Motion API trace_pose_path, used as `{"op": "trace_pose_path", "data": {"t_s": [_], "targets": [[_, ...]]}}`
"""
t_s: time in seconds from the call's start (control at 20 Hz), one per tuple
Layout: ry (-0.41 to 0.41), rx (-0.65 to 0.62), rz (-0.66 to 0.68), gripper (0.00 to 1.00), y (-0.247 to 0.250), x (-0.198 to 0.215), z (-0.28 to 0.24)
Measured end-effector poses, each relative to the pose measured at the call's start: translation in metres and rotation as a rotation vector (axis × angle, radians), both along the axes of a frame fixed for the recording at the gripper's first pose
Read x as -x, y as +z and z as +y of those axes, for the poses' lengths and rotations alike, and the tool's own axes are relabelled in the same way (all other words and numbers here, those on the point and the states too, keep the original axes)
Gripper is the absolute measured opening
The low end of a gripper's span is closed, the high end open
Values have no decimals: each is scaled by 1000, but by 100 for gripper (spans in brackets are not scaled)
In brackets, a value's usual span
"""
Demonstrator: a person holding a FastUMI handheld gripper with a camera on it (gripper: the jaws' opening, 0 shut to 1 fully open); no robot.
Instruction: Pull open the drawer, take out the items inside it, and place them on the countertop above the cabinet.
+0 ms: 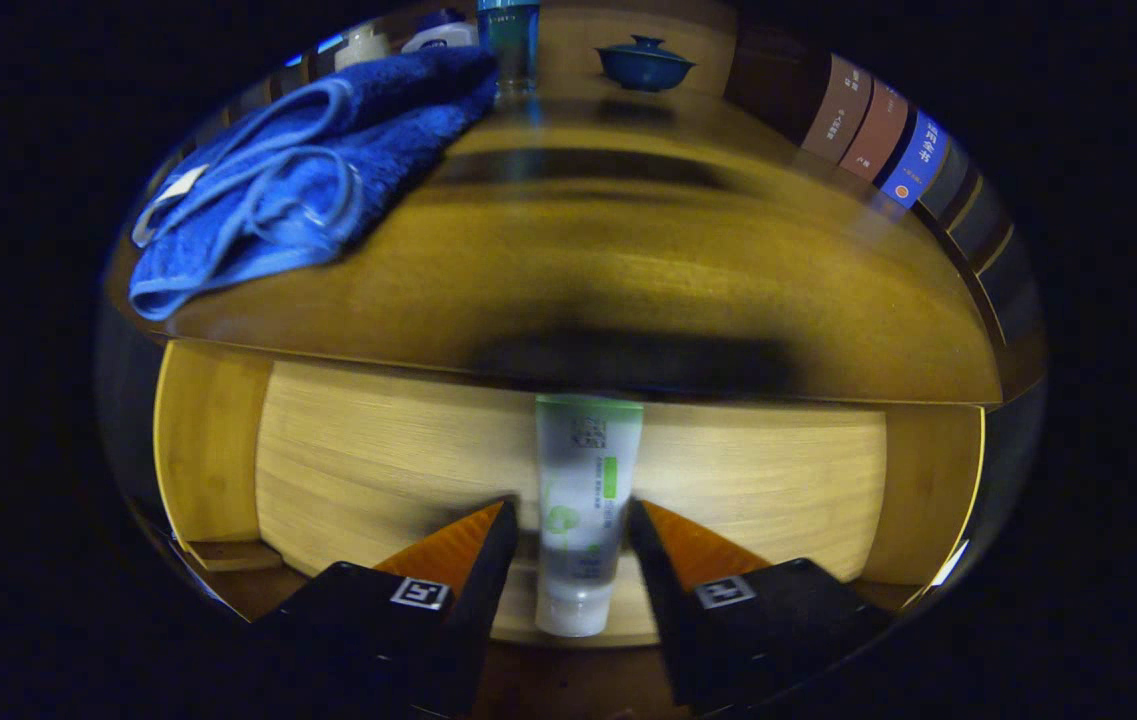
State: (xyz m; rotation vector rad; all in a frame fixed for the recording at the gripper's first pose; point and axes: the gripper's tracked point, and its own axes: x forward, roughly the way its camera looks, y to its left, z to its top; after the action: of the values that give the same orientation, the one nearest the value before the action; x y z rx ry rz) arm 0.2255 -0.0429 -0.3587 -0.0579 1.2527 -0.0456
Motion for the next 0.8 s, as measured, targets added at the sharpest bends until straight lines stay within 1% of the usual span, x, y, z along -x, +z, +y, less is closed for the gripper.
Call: {"op": "trace_pose_path", "data": {"t_s": [0.1, 0.15, 0.2, 0.25, 0.35, 0.45, 0.5, 0.6, 0.8], "targets": [[-5, 3, 35, 59, -9, 6, 0], [-12, 2, 38, 59, -8, 8, 0], [-5, 14, 31, 52, -7, 6, -1], [16, 32, 45, 45, -2, 12, 0], [14, -3, 20, 30, -1, 8, 4], [-6, -68, 26, 30, 9, 16, 12], [-8, -79, 21, 30, 17, 19, 13], [18, -66, -9, 30, 32, 27, 14], [26, -56, -60, 30, 59, 41, 9]]}}
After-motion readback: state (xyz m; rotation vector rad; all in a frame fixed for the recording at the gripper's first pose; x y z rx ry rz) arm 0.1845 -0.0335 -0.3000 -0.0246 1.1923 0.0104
